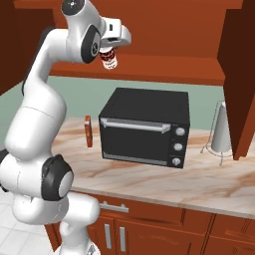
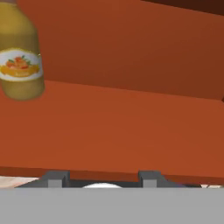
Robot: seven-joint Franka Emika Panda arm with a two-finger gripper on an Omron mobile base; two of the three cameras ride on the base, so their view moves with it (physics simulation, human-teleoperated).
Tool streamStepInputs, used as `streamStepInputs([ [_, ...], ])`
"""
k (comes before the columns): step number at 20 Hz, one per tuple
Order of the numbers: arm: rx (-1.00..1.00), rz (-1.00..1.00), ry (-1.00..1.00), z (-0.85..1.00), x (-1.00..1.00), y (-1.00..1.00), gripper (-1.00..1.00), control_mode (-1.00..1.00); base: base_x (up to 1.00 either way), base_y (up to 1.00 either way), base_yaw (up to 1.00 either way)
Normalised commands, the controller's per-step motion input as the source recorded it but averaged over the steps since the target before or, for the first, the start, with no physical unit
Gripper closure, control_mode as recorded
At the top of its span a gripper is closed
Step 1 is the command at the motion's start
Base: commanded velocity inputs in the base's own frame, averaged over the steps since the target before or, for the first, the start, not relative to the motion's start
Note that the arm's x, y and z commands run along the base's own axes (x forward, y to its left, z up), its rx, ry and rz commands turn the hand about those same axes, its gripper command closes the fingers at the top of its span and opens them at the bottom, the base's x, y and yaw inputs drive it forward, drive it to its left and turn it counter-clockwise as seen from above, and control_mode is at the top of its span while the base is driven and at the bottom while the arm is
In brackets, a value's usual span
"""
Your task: Pick the canned food and canned food from the counter and place them in the cabinets closest to them.
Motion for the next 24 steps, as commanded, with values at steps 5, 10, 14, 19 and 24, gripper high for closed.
streamStepInputs([
  [5, 0.00, 0.00, 0.01, -0.05, 0.41, 0.00, 1.00, -1.00, 0.00, 0.00, 0.00],
  [10, 0.00, 0.00, 0.03, -0.15, 0.39, -0.02, 1.00, -1.00, 0.00, 0.00, 0.00],
  [14, 0.00, 0.00, 0.01, -0.16, 0.36, -0.03, 1.00, -1.00, 0.00, 0.00, 0.00],
  [19, 0.00, 0.00, 0.00, -0.08, 0.37, -0.01, 1.00, -1.00, 0.00, 0.00, 0.00],
  [24, 0.00, 0.00, 0.00, -0.06, 0.35, -0.01, 1.00, -1.00, 0.00, 0.00, 0.00],
])
